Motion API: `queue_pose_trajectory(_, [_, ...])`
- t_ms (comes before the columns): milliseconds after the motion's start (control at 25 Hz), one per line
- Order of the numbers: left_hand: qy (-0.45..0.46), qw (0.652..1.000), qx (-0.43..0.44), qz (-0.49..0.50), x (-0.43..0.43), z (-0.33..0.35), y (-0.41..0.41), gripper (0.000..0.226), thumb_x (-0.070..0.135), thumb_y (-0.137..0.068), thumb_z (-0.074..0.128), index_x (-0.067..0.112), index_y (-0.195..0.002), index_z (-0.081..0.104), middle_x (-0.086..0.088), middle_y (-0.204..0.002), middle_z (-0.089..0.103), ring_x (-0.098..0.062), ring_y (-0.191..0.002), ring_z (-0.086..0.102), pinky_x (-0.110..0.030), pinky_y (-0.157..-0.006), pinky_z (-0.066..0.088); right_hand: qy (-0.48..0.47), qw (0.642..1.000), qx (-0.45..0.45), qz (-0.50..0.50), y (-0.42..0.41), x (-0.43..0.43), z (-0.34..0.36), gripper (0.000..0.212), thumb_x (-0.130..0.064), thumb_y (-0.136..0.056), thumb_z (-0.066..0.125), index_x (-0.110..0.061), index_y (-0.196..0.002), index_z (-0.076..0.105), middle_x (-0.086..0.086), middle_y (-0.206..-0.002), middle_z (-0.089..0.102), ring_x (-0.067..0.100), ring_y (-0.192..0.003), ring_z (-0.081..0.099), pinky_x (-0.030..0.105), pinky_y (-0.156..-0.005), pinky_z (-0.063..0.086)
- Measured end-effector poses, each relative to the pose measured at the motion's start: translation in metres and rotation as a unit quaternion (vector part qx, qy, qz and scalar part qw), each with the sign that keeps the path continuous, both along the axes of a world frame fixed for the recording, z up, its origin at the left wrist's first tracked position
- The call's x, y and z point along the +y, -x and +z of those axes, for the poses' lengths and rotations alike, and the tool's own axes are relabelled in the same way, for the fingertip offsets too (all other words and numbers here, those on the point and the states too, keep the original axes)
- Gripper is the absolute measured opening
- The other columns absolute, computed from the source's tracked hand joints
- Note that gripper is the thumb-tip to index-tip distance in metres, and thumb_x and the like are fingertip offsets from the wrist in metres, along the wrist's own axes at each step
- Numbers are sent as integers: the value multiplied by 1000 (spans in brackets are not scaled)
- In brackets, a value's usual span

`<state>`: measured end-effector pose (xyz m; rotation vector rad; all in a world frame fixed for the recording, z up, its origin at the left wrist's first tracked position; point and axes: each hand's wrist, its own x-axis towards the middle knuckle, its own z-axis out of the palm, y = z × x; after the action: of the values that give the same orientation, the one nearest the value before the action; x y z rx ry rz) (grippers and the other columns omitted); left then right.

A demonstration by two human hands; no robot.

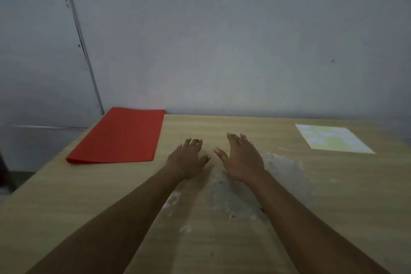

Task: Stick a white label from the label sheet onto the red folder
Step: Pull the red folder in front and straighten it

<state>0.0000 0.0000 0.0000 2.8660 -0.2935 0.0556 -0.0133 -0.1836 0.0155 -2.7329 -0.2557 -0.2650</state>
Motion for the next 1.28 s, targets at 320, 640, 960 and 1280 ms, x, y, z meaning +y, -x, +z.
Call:
queue_pose_trajectory(320, [10,1000,-23,5,-1,-29,25,69,50,-100,27,10,-156,19,-7,-165,19,-23,-154,7,-42,-123,4,17,999,49,-4,19,4,-40,81,-69,-93,22,-18,-156,16,2,-166,13,22,-153,3,40,-124,5])
queue_pose_trajectory(640, [43,998,-38,6,2,-28,26,67,52,-98,35,13,-153,32,-4,-162,30,-20,-151,22,-40,-122,13,44,998,34,-36,17,9,-48,76,-66,-94,27,-17,-153,28,5,-163,23,25,-151,16,43,-123,14])
queue_pose_trajectory(960, [127,989,-68,-29,31,-15,27,44,34,-96,53,13,-134,61,-3,-145,56,-21,-134,52,-29,-109,40,55,997,-6,-59,-3,44,-32,62,-60,-92,41,-21,-139,45,13,-139,45,36,-127,38,48,-104,34])
queue_pose_trajectory(1280, [219,942,-250,52,84,-10,25,25,28,-90,61,17,-102,79,2,-93,80,-12,-78,74,-32,-73,58,-36,999,-12,-5,-24,106,-27,50,-57,-93,43,-26,-131,52,8,-131,54,32,-123,42,44,-98,34])
